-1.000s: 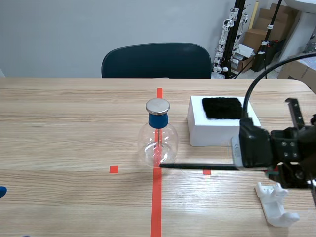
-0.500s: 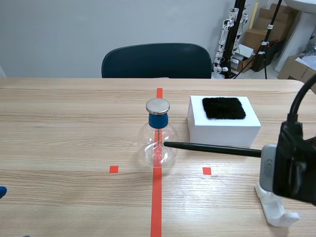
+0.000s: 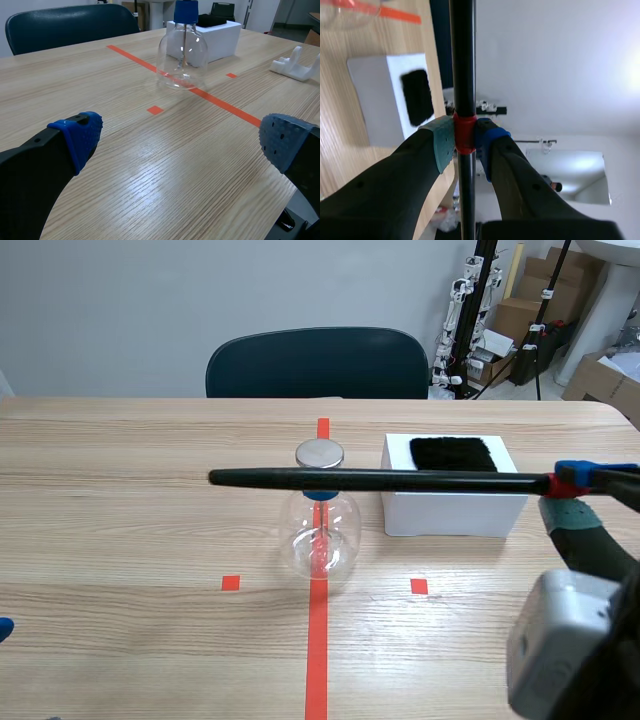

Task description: Do the electroscope experiment. pick up the black charging rod

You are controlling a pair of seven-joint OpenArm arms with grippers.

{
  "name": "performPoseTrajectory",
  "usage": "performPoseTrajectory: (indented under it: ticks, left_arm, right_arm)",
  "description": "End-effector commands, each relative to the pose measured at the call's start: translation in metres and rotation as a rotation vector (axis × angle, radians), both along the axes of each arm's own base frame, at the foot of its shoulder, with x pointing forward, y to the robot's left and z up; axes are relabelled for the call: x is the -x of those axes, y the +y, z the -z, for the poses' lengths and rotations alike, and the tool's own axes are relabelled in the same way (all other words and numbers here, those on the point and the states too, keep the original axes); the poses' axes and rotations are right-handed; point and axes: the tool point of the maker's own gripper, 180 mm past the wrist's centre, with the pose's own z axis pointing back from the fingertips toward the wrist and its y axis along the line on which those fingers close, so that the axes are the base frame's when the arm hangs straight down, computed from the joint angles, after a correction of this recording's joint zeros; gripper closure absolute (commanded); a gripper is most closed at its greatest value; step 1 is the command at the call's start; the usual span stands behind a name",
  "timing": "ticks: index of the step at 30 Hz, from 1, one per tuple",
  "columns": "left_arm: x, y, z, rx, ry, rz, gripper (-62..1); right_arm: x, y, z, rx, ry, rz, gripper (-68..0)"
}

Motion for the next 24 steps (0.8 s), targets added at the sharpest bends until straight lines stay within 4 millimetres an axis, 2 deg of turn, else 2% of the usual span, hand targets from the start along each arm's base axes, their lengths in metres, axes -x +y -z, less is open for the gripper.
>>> performPoseTrajectory:
  ticks: [1,4,11,24]
  left_arm:
    - [-0.001,0.002,-0.012,0.037,-0.047,-0.006,-62.3]
    - [-0.001,0.002,-0.012,0.037,-0.047,-0.006,-62.3]
    - [-0.001,0.002,-0.012,0.037,-0.047,-0.006,-62.3]
    - [-0.001,0.002,-0.012,0.037,-0.047,-0.006,-62.3]
  right_arm:
    - [0.003,0.002,-0.002,-0.012,-0.035,-0.014,0.0]
    - [0.011,0.007,0.002,-0.033,-0.066,-0.048,0.0]
    - [0.038,0.018,0.028,-0.031,-0.083,-0.162,0.0]
    - [0.031,0.012,0.022,-0.105,-0.094,-0.116,0.0]
